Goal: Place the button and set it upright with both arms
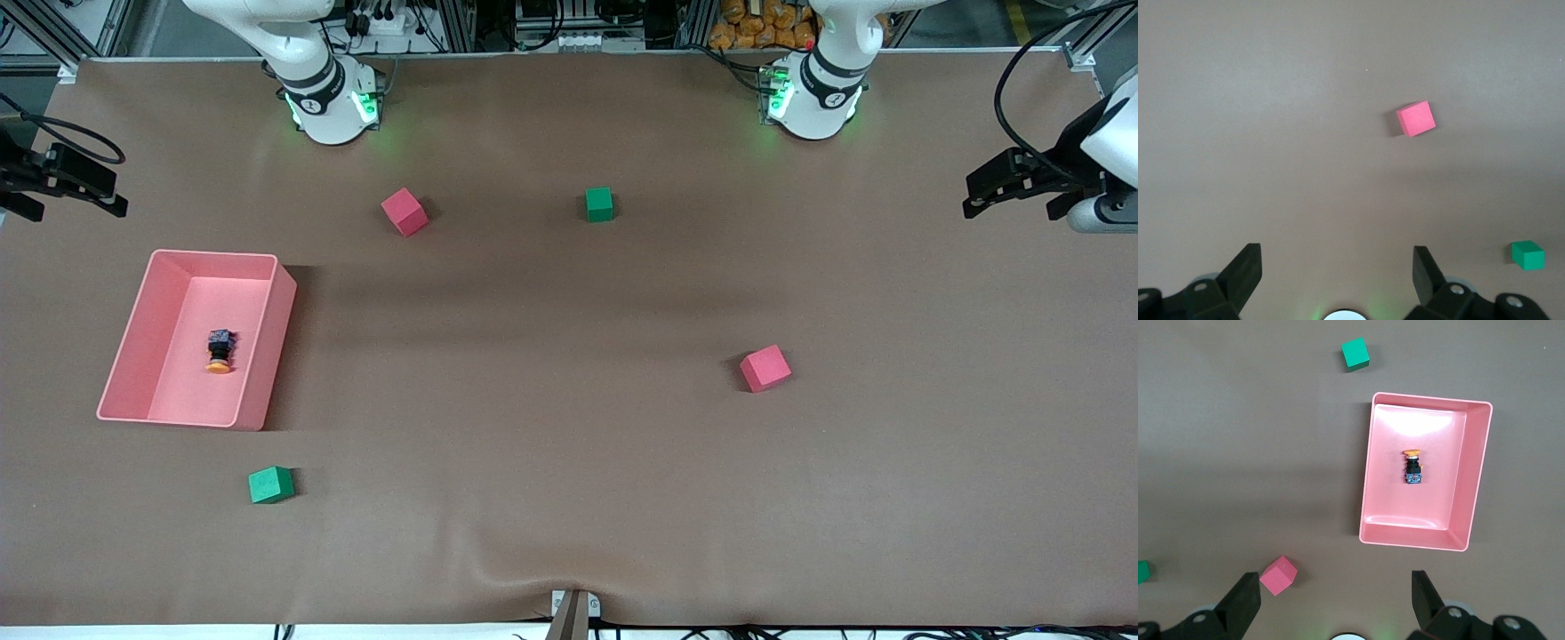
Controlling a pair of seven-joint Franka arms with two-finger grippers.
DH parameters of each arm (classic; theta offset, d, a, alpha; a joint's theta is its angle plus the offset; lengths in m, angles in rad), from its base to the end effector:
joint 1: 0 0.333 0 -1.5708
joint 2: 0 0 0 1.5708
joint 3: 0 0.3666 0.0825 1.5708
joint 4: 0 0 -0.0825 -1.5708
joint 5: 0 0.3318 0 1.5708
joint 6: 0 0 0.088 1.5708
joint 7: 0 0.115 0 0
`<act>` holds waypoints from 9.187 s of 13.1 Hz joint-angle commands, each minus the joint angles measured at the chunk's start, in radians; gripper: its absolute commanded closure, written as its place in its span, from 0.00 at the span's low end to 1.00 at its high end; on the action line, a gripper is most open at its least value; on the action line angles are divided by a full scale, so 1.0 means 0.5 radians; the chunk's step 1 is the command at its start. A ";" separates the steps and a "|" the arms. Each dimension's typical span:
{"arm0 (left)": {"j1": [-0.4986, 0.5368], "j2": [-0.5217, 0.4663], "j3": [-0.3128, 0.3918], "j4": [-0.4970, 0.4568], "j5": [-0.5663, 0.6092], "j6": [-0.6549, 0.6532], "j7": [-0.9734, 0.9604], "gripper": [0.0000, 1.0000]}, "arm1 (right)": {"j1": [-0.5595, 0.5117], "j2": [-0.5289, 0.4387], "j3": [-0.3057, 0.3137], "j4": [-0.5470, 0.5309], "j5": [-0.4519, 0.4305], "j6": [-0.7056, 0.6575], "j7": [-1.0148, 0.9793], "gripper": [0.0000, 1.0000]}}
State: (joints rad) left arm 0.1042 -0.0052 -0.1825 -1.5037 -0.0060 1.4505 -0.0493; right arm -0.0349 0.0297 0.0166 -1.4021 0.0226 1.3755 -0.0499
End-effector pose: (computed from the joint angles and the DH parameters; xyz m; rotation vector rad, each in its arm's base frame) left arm 0.4864 -0.0392 0.6871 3.1384 -0.0464 -0.0758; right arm 0.4919 -0.0063 0.7049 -3.1152 -0.0551 0.0865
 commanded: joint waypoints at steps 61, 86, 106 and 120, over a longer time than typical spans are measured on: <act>0.012 0.023 -0.006 0.019 0.104 -0.085 -0.036 0.00 | -0.575 0.840 0.022 -1.096 -0.005 1.749 -0.670 1.00; -0.380 0.989 -0.101 -0.011 -0.086 0.176 -0.288 0.00 | 1.517 1.545 0.016 0.101 0.473 1.697 1.324 1.00; -0.911 1.657 -0.101 0.399 -0.519 0.672 -1.024 0.00 | 0.966 1.199 -0.101 0.350 0.381 1.045 1.333 0.00; -1.114 1.891 -0.080 0.449 -0.580 0.873 -1.119 0.25 | 0.125 0.766 -0.079 0.589 0.167 -0.087 0.221 0.00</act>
State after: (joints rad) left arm -0.4409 0.9249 -0.2309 -1.3052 -0.2855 1.8873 -0.5977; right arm 0.0463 0.4381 -0.0525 -1.1306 0.1597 1.3865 0.1172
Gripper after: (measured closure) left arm 0.233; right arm 0.000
